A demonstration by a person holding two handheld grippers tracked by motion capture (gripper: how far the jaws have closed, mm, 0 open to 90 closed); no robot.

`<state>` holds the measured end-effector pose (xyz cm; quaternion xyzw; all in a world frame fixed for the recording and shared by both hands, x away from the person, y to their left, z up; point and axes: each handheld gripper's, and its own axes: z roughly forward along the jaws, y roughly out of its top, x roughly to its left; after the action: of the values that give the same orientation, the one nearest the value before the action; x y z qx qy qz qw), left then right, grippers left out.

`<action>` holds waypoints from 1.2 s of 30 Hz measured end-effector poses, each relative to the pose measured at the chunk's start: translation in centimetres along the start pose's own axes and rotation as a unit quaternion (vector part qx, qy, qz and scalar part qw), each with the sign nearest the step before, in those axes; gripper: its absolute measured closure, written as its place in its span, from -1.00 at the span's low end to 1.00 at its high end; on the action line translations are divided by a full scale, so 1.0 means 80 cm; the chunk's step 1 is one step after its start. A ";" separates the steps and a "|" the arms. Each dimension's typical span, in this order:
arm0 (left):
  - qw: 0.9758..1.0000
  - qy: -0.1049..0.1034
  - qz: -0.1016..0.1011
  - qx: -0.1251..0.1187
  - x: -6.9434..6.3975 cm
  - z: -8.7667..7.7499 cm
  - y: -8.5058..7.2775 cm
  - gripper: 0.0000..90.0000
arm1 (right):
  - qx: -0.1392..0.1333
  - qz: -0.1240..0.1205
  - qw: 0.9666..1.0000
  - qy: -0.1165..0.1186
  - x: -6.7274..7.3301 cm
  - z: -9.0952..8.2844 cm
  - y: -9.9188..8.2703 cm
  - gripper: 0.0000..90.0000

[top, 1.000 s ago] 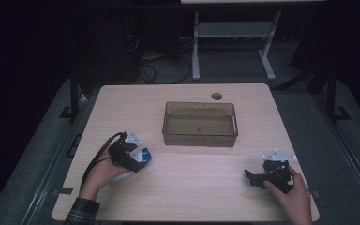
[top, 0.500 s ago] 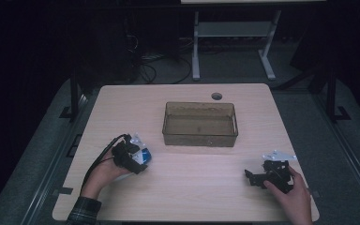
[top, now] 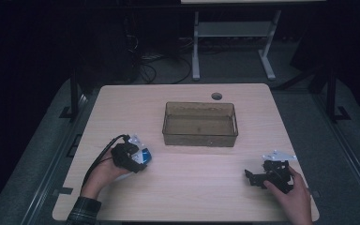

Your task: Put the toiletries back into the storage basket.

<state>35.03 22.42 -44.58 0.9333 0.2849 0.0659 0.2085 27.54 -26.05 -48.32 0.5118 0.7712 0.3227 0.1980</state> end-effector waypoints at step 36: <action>0.994 0.025 -0.048 -0.096 0.006 -0.037 -0.011 -0.26 | 0.000 0.000 1.000 0.000 0.000 0.000 0.000 -0.99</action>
<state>34.28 24.42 -42.28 0.8923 0.3265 0.1062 0.2930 27.53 -26.05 -48.32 0.5120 0.7710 0.3228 0.1981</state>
